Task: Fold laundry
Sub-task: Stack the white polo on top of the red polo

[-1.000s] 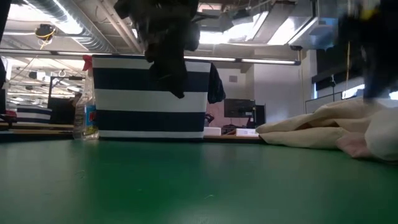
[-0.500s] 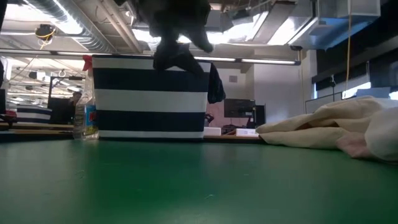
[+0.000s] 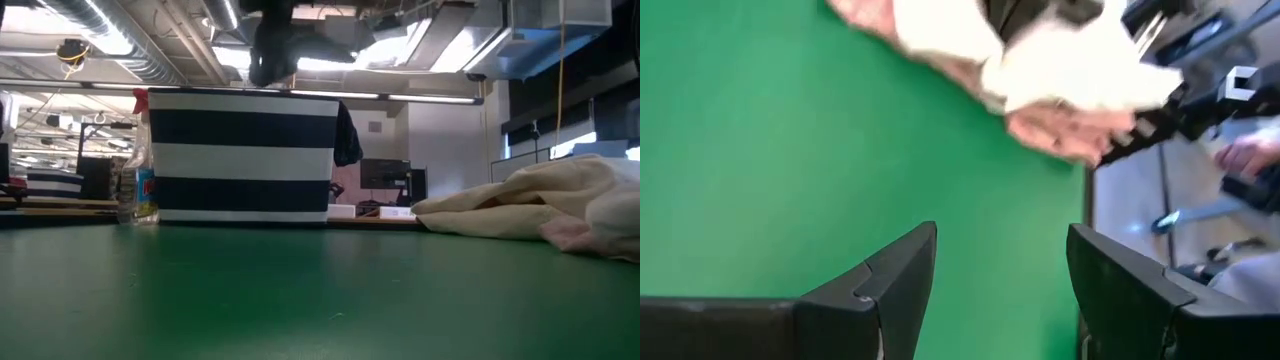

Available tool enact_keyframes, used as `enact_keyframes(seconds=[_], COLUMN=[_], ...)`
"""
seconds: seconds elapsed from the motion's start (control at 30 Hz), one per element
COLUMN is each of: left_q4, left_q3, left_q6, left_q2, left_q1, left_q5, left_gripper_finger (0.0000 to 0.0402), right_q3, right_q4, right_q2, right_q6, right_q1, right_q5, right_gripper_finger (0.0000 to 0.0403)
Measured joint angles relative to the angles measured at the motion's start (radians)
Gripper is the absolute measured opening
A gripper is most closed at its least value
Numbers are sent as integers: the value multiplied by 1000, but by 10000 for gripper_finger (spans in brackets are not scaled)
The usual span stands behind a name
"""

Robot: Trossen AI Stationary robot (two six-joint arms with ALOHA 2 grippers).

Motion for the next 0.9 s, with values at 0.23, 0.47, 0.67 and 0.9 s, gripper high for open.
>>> enact_keyframes(seconds=[0.23, 0.47, 0.67, 0.9], left_q4=[79, 180, 195, 190], left_q3=[0, 1, 2, 2], left_q6=[-51, -79, -74, -77], left_q2=[0, 12, 27, 35], left_q1=[-12, -38, -63, -68], left_q5=[-4, -60, -100, -106], left_gripper_finger=[219, 219, 219, 219], right_q3=[145, 316, 320, 321], right_q4=[-83, -62, 106, 77], right_q2=[-74, -115, 30, 292], right_q6=[-161, -182, -300, -359], right_q1=[-2, 5, 33, 17], right_q5=[-90, -99, -117, -132], right_gripper_finger=[7, 7, 7, 7])
